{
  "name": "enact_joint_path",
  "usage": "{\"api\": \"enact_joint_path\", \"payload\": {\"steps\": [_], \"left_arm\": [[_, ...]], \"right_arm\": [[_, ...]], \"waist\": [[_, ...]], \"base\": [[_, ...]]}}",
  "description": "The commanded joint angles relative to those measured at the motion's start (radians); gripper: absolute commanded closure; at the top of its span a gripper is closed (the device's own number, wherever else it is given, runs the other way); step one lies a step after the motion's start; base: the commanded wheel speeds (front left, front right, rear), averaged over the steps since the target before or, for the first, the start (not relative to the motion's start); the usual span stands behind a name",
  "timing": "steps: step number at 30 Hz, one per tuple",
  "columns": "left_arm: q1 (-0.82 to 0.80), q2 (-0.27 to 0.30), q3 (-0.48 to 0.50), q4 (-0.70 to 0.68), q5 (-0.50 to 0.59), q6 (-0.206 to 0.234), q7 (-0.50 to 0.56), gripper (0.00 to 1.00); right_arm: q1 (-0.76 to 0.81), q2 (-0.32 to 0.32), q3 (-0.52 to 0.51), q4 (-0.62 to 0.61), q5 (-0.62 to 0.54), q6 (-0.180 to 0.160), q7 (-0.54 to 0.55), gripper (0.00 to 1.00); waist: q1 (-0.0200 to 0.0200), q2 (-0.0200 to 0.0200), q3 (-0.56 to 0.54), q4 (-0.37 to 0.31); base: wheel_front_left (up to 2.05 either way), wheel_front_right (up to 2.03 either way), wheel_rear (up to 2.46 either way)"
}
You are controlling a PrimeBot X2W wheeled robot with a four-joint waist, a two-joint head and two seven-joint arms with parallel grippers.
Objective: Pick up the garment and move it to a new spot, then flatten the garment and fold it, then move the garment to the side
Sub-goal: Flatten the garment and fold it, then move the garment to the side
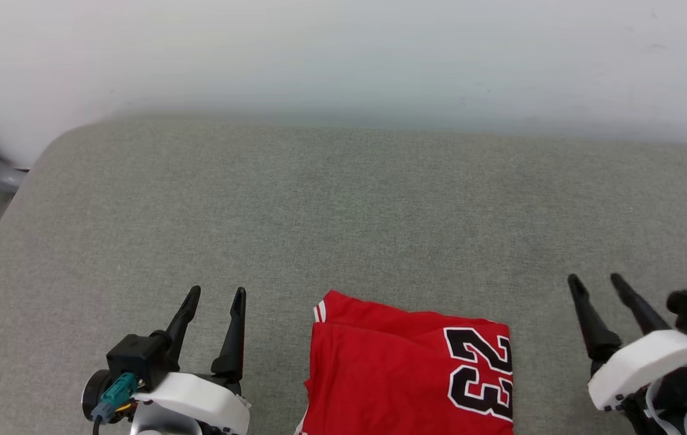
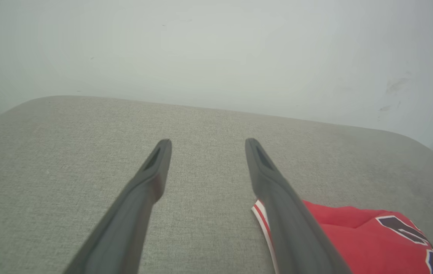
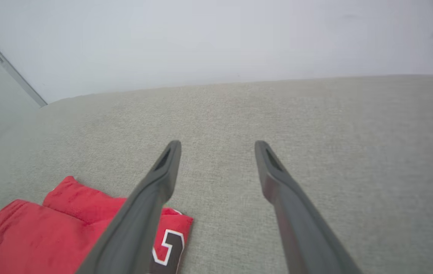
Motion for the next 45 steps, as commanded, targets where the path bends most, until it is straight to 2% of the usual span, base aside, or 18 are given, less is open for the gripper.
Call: {"api": "enact_joint_path", "payload": {"steps": [1, 6, 11, 18, 26, 35, 40, 45], "left_arm": [[0.010, 0.004, 0.005, 0.000, -0.002, 0.004, -0.006, 0.00], [0.026, 0.017, 0.016, 0.001, 0.018, 0.026, -0.007, 0.00], [0.056, 0.027, 0.022, -0.002, 0.040, 0.044, -0.007, 0.00], [0.099, 0.029, 0.030, -0.019, 0.056, 0.062, -0.007, 0.00], [0.095, 0.028, 0.030, -0.024, 0.066, 0.059, -0.007, 0.00], [0.061, 0.016, 0.040, -0.036, 0.082, 0.044, -0.007, 0.00], [0.038, -0.006, 0.050, -0.036, 0.090, 0.025, -0.007, 0.00], [0.009, -0.028, 0.052, -0.033, 0.102, 0.000, -0.007, 0.00]], "right_arm": [[0.021, 0.013, -0.018, -0.024, -0.035, 0.000, -0.017, 0.00], [0.099, 0.053, -0.090, -0.141, -0.200, 0.000, -0.108, 0.00], [0.180, 0.086, -0.093, -0.222, -0.275, 0.000, -0.148, 0.00], [0.266, 0.116, -0.084, -0.306, -0.310, 0.000, -0.119, 0.00], [0.300, 0.124, -0.103, -0.353, -0.292, -0.001, -0.066, 0.00], [0.289, 0.125, -0.256, -0.206, -0.104, 0.000, 0.135, 0.00], [0.265, 0.121, -0.225, -0.123, 0.047, 0.000, 0.284, 0.00], [0.208, 0.111, -0.139, -0.049, 0.188, 0.000, 0.343, 0.00]], "waist": [[0.0000, -0.0001, -0.012, -0.014], [0.0000, -0.0001, -0.032, -0.038], [0.0000, -0.0001, -0.059, -0.055], [0.0000, -0.0001, -0.080, -0.056], [0.0000, -0.0001, -0.087, -0.048], [0.0000, -0.0001, -0.058, -0.012], [0.0000, -0.0001, -0.021, 0.025], [0.0000, -0.0001, 0.027, 0.065]], "base": [[0.00, 0.00, 0.00], [0.00, 0.00, 0.00], [0.00, 0.00, 0.00], [0.00, 0.00, 0.00], [0.00, 0.00, 0.00], [0.00, 0.00, 0.00], [0.00, 0.00, 0.00], [0.00, 0.00, 0.00]]}}
